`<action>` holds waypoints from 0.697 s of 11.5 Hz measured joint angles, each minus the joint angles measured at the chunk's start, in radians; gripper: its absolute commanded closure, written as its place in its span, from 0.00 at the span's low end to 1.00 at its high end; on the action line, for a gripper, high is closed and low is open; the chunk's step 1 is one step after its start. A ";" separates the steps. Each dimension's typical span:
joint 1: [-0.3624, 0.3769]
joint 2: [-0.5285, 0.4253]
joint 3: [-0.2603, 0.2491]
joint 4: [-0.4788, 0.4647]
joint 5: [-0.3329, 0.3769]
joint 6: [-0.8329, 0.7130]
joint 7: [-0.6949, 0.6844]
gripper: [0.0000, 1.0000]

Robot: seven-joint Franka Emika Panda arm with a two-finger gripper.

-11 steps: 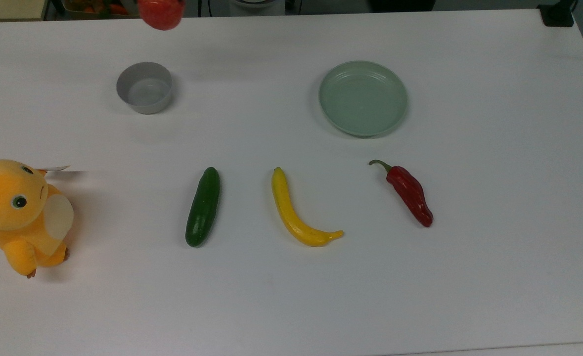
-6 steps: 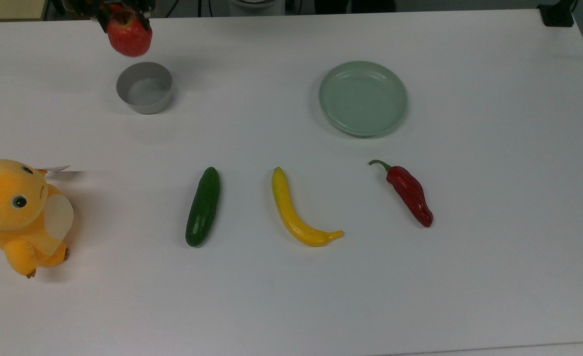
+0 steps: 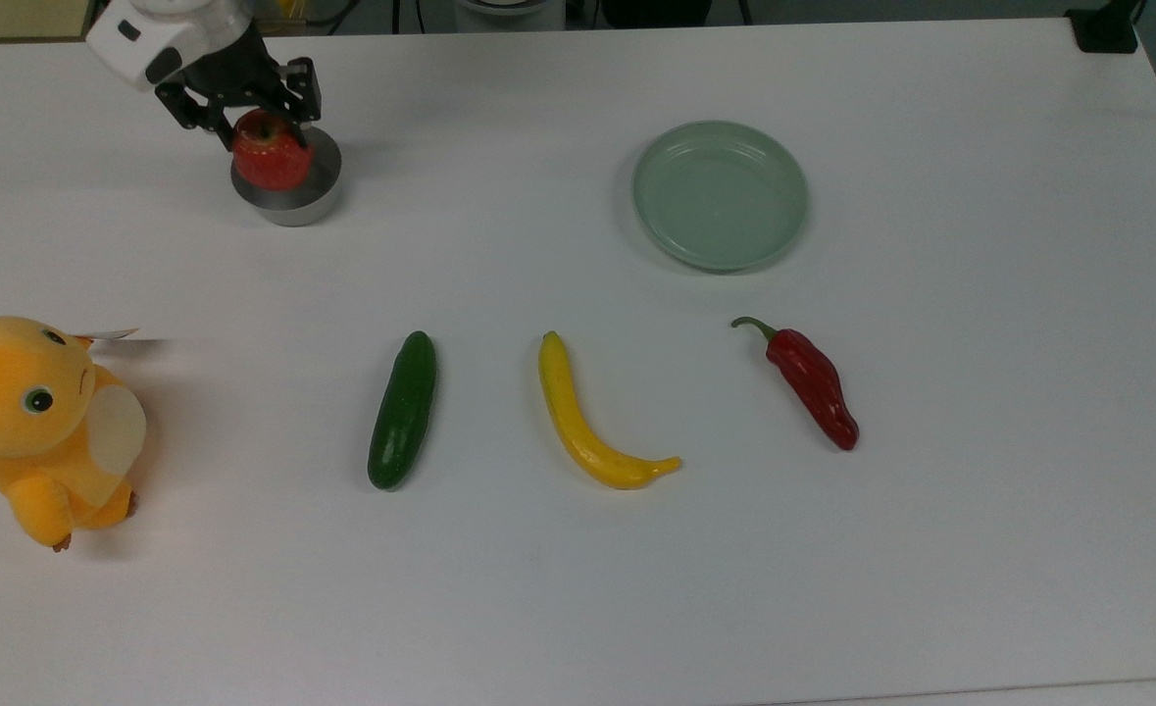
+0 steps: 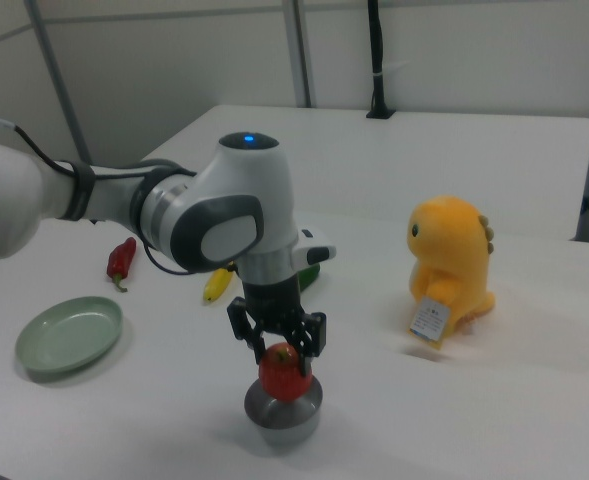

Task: Put the red apple in the bowl
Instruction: 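Lower the apple into the bowl and open the gripper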

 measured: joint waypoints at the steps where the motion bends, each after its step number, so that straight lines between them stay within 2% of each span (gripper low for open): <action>1: 0.000 0.010 0.000 -0.018 -0.014 0.030 0.000 0.71; 2: 0.000 0.018 0.000 -0.044 -0.026 0.066 0.000 0.69; 3: 0.000 0.027 0.000 -0.063 -0.032 0.092 0.000 0.56; 6: 0.000 0.040 0.000 -0.073 -0.034 0.105 0.000 0.00; 8: 0.000 0.039 0.000 -0.071 -0.034 0.105 0.016 0.00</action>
